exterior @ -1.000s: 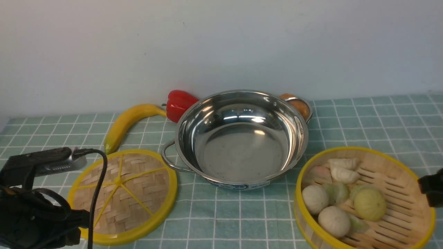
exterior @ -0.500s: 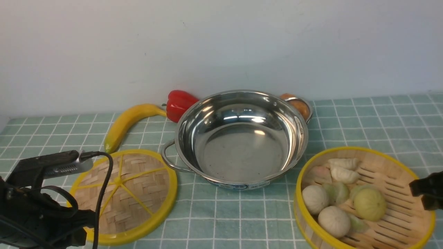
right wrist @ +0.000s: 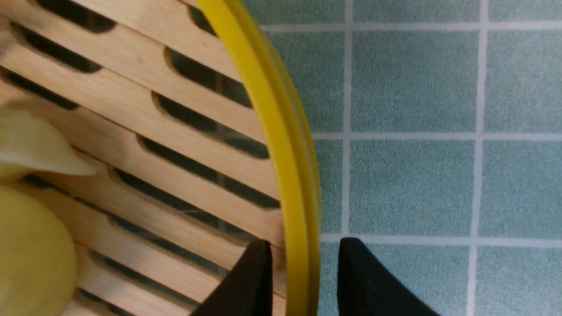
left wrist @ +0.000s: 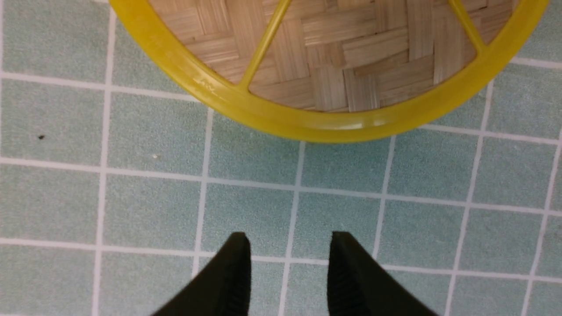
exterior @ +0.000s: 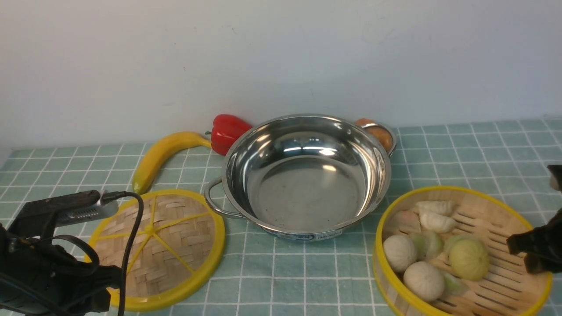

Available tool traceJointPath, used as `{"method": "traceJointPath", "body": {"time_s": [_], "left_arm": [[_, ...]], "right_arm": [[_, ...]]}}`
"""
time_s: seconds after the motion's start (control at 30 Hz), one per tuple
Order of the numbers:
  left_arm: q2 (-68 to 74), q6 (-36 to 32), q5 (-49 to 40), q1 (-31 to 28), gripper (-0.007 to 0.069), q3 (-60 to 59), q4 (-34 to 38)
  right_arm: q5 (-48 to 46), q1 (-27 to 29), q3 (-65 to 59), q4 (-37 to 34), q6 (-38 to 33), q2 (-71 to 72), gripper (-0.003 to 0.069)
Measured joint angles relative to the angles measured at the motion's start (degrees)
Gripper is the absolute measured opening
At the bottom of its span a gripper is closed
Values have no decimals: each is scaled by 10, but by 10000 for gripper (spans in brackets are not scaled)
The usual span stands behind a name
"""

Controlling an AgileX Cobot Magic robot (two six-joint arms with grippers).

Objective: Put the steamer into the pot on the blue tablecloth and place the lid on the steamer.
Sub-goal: 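Reach for and grasp the rim of the bamboo steamer holding the buns with the right gripper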

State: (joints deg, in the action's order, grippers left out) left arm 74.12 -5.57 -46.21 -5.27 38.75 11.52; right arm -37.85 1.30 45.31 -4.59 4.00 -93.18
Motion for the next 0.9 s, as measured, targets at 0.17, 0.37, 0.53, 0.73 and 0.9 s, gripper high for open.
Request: {"method": "traceJointPath", "body": {"time_s": [0.17,0.37,0.53,0.73,0.9], "left_arm": [[0,0,0,0,243,0,0],[1,-1,0,0,243,0,1],[1,-1,0,0,243,0,1],[1,-1,0,0,243,0,1],[1,-1,0,0,243,0,1]], "right_arm": [[0,0,2,-1,7,-3,81],[-35,0,5,37,7,-3,58],[-78,0,6,49,24,4,57],[-156,0,4,59,28,46,56],[-201,0,4,65,27,90,56]]}}
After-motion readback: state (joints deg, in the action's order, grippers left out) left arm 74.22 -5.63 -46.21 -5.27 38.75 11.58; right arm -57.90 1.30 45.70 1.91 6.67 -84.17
